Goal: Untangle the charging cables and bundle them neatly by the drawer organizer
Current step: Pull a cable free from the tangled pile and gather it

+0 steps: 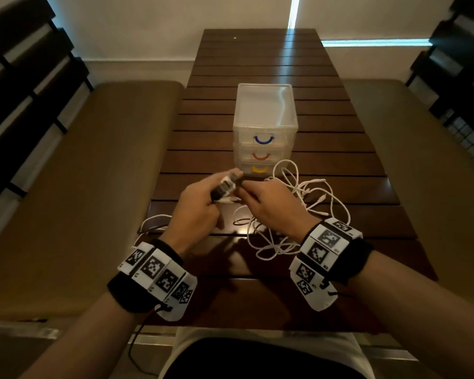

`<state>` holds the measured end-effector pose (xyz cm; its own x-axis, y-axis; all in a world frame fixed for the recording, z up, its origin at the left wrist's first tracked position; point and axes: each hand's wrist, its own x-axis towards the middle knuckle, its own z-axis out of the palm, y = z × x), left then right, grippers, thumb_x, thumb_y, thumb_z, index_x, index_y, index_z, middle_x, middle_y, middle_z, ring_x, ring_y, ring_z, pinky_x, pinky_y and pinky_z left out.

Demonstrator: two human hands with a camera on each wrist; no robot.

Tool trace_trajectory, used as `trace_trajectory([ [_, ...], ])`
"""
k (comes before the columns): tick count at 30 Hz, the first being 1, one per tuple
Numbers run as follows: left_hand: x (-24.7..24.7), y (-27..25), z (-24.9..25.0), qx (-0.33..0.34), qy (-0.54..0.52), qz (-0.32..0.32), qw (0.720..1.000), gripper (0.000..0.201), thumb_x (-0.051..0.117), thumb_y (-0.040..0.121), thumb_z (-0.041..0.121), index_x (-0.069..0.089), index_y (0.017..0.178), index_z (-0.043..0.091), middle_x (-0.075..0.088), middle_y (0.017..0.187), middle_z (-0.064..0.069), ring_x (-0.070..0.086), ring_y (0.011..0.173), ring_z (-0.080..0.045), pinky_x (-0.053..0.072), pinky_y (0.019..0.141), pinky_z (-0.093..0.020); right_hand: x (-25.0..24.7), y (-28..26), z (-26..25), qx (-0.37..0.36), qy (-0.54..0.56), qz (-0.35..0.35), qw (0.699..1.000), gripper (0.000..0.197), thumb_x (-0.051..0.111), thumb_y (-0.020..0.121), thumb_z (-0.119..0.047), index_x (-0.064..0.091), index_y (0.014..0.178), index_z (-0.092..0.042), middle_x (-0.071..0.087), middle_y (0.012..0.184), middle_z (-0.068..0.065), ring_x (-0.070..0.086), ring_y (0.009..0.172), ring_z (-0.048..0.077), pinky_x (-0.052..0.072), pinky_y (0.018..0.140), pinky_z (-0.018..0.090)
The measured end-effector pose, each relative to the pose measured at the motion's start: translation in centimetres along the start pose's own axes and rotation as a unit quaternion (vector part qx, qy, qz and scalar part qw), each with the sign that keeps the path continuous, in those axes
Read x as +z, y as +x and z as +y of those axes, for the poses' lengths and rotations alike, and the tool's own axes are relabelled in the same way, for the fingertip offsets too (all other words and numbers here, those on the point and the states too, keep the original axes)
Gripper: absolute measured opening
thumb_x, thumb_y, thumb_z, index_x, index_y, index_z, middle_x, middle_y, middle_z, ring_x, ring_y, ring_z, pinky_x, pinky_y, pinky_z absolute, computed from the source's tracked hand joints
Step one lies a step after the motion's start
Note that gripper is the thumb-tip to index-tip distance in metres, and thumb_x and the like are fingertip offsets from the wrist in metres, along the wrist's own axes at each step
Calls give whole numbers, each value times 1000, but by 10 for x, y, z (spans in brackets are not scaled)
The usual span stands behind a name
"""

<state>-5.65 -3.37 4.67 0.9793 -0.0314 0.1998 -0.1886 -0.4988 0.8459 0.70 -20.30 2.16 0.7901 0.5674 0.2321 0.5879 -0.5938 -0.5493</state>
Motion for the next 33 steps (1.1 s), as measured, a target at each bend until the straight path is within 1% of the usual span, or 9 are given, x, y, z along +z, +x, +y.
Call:
trace_trajectory([
  [3,7,1,3,-1,92,-35,995,45,48,82,0,69,110,27,71,93,8,61,74,-6,48,67,-23,-3,0,-5,-10,-16,-34,999,19,53,97,-24,63,82,-17,60,70,-6,52,64,14,38,57,29],
  [5,8,4,5,-21,161,-56,985,25,49,87,7,63,82,27,64,71,10,55,63,-6,36,59,-22,-6,-3,-5,-6,-20,-73,997,18,53,97,-23,70,95,-20,65,74,-4,54,65,12,44,60,31],
  [9,5,6,-1,-48,170,-65,982,33,49,92,17,58,60,21,55,57,4,46,52,-12,31,53,-30,-7,-9,4,-26,-6,-125,992,30,44,103,-36,68,100,-18,52,61,-14,48,52,2,35,55,22],
  [16,-4,9,-8,-71,2,48,996,44,54,98,34,55,54,25,46,44,11,36,46,-9,30,50,-32,-15,-11,15,-8,47,-117,992,42,36,105,-39,57,80,-14,54,63,-5,49,56,7,40,60,24],
  [20,-12,11,-12,-166,-220,142,951,43,49,99,37,45,61,16,38,45,8,31,32,-9,26,32,-20,-22,4,18,-28,10,-88,996,35,42,104,-35,55,78,-16,52,63,-10,49,57,5,39,59,27],
  [23,-13,11,-13,-171,-233,144,947,44,48,99,39,48,62,16,38,48,4,31,31,-8,26,31,-19,-26,15,16,-37,-43,-68,996,30,43,104,-36,52,78,-24,53,66,-11,50,60,5,46,63,31],
  [29,-16,14,-12,-98,-105,156,977,31,46,102,27,66,82,15,66,70,4,52,48,2,39,53,-22,-34,19,1,-58,-34,236,969,33,44,104,-35,61,87,-13,56,72,-2,50,62,14,39,58,26],
  [31,-17,15,-14,-99,-87,177,975,27,48,101,26,69,85,23,70,77,1,53,51,-3,42,57,-33,-28,14,-3,-67,-35,182,980,34,43,103,-36,64,89,-14,57,70,-4,51,60,13,40,57,25],
  [33,-18,13,-12,-109,-63,187,974,24,51,100,22,71,94,33,73,90,0,58,60,-26,48,65,-47,-17,8,-1,-15,-81,45,996,37,41,102,-43,67,91,-19,57,65,-8,55,59,13,50,58,33],
])
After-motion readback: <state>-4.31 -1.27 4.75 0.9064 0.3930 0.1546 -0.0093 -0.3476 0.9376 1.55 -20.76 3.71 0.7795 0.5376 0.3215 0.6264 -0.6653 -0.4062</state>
